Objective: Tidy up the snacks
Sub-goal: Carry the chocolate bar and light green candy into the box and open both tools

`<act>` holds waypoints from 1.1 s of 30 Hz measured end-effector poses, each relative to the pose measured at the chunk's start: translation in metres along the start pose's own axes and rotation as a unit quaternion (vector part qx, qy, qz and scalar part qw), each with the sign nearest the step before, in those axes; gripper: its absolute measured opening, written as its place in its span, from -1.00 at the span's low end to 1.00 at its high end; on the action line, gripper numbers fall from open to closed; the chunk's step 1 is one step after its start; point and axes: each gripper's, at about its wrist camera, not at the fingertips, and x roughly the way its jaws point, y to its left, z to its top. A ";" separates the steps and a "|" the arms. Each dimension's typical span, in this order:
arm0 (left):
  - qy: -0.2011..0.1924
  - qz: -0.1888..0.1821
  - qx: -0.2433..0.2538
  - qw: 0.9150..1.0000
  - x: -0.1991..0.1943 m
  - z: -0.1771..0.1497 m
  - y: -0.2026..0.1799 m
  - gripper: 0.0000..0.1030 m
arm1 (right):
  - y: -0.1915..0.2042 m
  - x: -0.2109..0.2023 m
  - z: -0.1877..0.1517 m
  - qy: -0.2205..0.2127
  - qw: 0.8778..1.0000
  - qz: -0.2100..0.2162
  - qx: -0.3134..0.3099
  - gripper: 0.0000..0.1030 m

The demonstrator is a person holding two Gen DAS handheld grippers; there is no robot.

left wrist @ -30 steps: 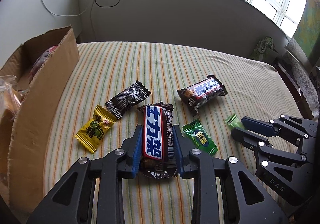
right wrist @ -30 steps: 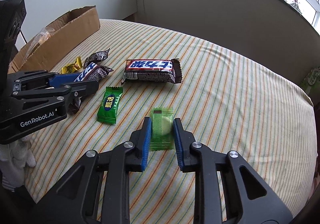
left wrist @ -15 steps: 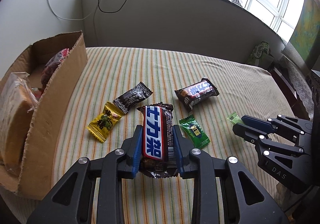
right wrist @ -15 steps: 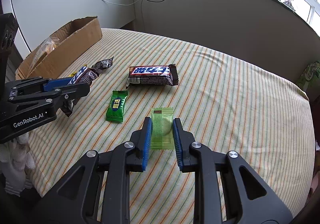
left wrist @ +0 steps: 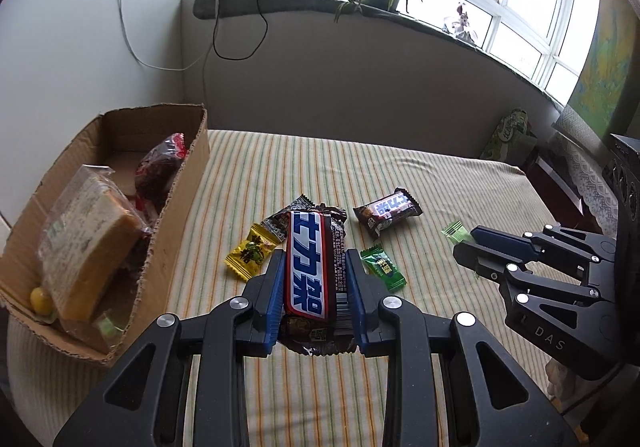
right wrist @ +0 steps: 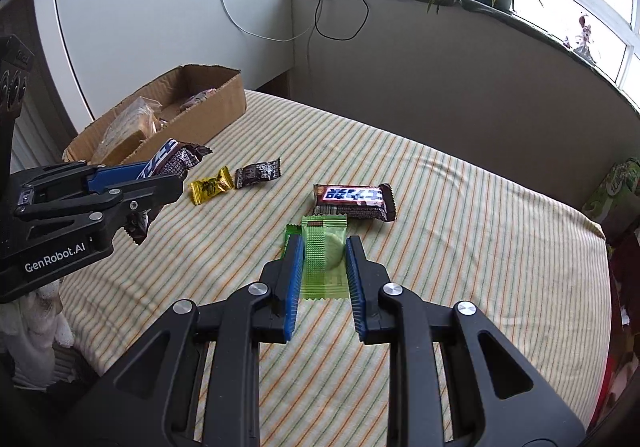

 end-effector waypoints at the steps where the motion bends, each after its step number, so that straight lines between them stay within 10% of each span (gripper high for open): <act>1: -0.004 0.002 -0.001 1.000 -0.003 0.000 0.002 -0.48 | 0.004 -0.001 0.003 -0.002 1.000 0.001 -0.003 -0.57; 33: -0.046 0.064 -0.061 0.995 -0.049 0.015 0.130 -0.48 | 0.135 0.058 0.112 -0.021 0.994 0.071 -0.074 -0.57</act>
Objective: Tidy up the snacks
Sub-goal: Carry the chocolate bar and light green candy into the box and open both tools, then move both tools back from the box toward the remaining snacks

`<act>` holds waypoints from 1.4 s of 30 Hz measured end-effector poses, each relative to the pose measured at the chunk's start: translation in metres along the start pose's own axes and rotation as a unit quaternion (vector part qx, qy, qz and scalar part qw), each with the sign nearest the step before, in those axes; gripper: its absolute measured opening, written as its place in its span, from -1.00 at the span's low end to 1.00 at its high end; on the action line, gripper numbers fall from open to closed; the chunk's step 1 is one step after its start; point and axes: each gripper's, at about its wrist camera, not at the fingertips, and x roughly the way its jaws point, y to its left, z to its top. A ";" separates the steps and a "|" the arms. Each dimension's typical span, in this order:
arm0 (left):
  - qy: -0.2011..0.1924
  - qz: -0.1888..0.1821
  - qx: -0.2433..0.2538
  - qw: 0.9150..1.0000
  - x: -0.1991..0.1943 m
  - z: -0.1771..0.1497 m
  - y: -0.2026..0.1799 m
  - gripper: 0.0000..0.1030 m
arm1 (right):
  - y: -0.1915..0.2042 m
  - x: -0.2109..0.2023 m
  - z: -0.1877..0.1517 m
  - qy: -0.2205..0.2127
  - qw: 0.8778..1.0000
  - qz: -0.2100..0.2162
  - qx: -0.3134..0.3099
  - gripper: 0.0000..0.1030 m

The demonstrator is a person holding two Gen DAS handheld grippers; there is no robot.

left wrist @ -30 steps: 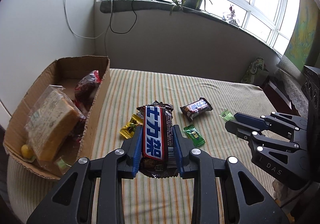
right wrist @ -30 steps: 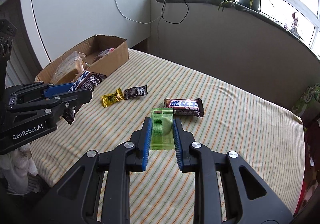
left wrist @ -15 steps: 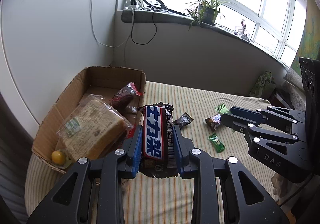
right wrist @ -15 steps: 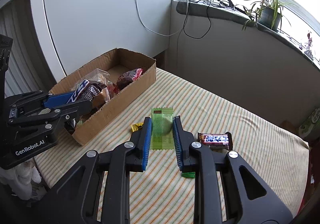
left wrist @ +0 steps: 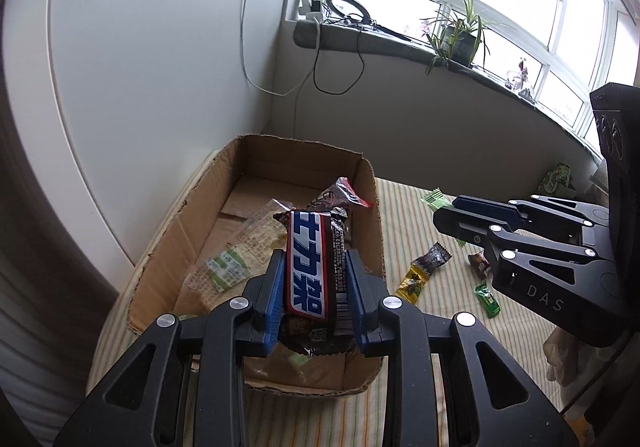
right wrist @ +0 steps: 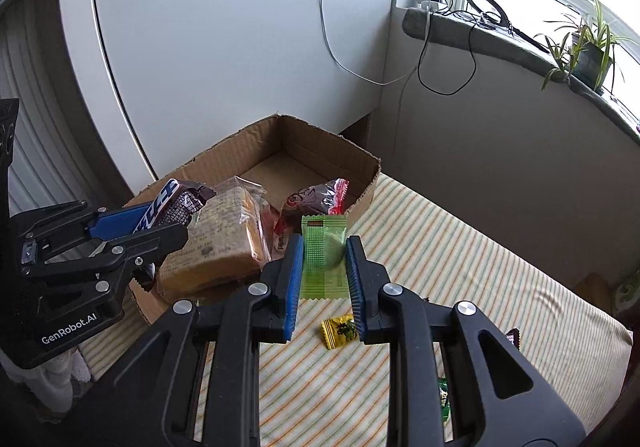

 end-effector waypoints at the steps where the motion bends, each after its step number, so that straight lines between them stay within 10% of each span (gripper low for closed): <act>1: 0.000 0.001 -0.002 1.000 0.001 0.001 0.003 -0.48 | 0.002 0.003 0.003 0.001 1.000 0.003 0.000 -0.57; 23: 0.011 0.020 -0.025 0.999 0.014 0.004 0.035 -0.47 | 0.026 0.050 0.033 0.013 0.999 0.047 -0.003 -0.52; 31: 0.003 0.024 -0.027 0.999 0.011 0.006 0.036 -0.11 | 0.023 0.045 0.036 0.001 0.999 0.038 0.003 0.30; 42: -0.008 0.025 -0.024 0.999 0.001 0.007 0.032 0.02 | 0.017 0.029 0.034 -0.010 1.000 0.016 0.009 0.54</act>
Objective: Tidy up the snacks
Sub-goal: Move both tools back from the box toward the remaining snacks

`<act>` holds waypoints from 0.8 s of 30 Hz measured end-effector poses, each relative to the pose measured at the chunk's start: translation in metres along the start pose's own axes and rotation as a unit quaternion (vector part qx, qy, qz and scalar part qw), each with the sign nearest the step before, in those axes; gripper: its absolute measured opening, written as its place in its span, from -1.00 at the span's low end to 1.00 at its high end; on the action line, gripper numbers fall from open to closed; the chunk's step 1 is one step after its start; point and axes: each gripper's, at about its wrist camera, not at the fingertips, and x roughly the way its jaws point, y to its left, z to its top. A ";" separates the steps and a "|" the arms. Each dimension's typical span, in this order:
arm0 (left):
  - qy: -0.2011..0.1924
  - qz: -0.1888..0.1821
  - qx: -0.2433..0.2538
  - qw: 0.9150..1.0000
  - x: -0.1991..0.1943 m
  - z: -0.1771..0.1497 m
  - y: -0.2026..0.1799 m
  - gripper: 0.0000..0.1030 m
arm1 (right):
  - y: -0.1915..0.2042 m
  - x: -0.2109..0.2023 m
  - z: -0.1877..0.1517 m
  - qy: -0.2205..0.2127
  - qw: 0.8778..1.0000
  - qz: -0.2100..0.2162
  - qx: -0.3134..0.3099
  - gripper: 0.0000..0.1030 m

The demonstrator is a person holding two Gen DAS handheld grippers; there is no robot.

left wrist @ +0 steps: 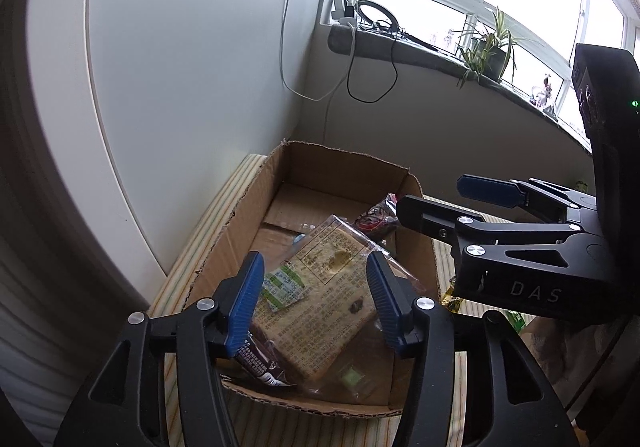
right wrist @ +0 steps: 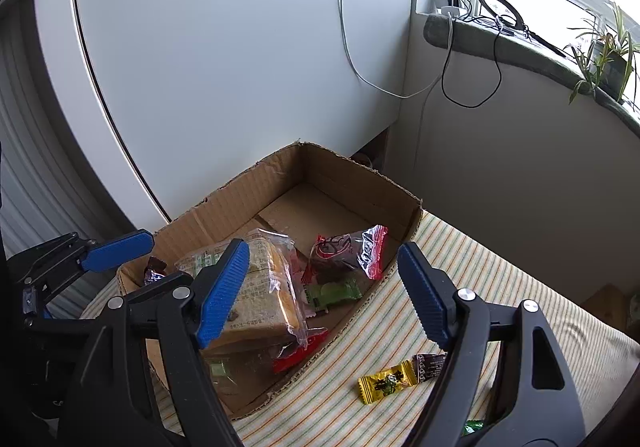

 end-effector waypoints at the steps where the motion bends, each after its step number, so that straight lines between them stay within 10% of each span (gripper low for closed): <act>1: -0.001 -0.001 0.001 1.000 -0.001 0.000 -0.001 0.02 | -0.002 -0.002 0.000 0.000 1.000 -0.001 0.002 0.54; 24: -0.005 -0.041 0.028 0.999 -0.012 -0.009 -0.068 0.03 | -0.102 -0.083 -0.053 -0.013 0.997 -0.053 0.055 0.54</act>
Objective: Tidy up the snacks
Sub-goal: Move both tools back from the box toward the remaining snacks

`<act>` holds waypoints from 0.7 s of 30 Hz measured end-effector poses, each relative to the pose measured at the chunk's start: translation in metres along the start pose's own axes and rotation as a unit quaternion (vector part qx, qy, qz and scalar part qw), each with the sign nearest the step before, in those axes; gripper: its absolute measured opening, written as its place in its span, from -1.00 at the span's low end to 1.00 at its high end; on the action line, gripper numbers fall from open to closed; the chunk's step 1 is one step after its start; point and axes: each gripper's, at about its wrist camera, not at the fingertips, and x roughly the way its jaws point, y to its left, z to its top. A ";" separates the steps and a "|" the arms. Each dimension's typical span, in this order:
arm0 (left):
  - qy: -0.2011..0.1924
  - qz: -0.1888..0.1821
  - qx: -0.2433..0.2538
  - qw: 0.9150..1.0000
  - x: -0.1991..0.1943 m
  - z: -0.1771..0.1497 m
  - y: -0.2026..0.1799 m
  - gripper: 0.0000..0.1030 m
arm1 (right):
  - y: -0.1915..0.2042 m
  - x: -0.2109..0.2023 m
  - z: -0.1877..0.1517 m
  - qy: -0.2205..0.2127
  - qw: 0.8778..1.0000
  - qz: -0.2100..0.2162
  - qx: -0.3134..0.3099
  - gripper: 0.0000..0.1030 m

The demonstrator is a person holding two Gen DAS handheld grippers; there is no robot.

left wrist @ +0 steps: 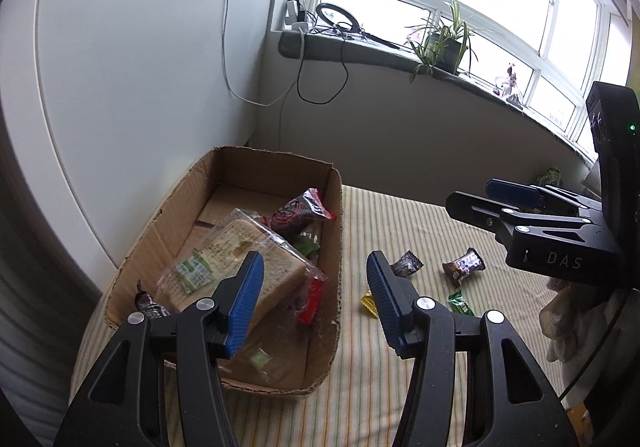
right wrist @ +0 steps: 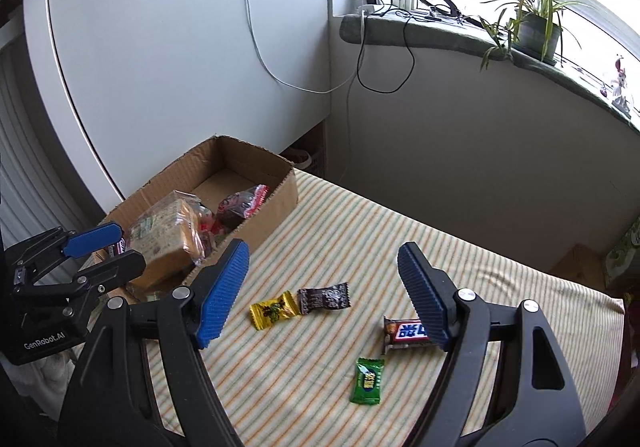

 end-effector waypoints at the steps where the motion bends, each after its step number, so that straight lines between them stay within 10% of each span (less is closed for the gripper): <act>1: 0.002 -0.003 0.003 1.000 0.002 -0.001 -0.004 0.03 | -0.008 -0.002 -0.003 0.001 1.000 -0.005 0.004 0.54; 21: 0.069 -0.052 0.045 0.995 0.056 -0.030 -0.072 0.02 | -0.076 -0.004 -0.082 0.042 0.996 0.020 0.077 0.54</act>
